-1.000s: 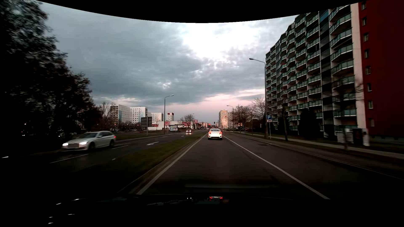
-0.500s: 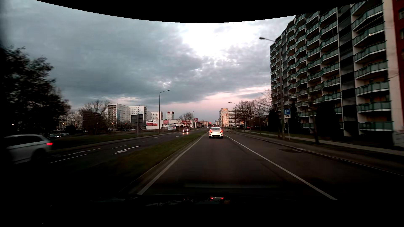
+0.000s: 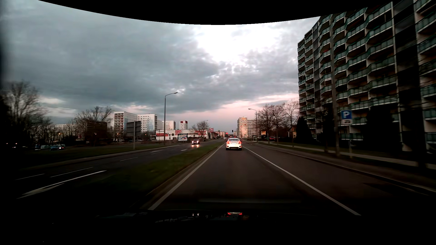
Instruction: Follow the waypoints while adhering to traffic rules and regulations
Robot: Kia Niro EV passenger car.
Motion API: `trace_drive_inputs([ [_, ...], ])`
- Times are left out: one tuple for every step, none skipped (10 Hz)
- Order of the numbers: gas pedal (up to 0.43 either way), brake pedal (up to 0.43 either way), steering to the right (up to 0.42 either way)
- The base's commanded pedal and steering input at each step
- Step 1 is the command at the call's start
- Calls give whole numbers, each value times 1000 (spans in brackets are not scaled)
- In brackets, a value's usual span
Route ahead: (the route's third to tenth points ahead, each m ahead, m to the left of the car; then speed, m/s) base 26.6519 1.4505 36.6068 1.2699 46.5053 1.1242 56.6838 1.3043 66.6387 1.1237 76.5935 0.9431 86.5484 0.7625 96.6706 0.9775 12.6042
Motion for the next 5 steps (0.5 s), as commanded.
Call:
trace_drive_inputs([
  [110, 0, 4],
  [98, 0, 4],
  [87, 0, 4],
  [87, 0, 4],
  [87, 0, 4],
])
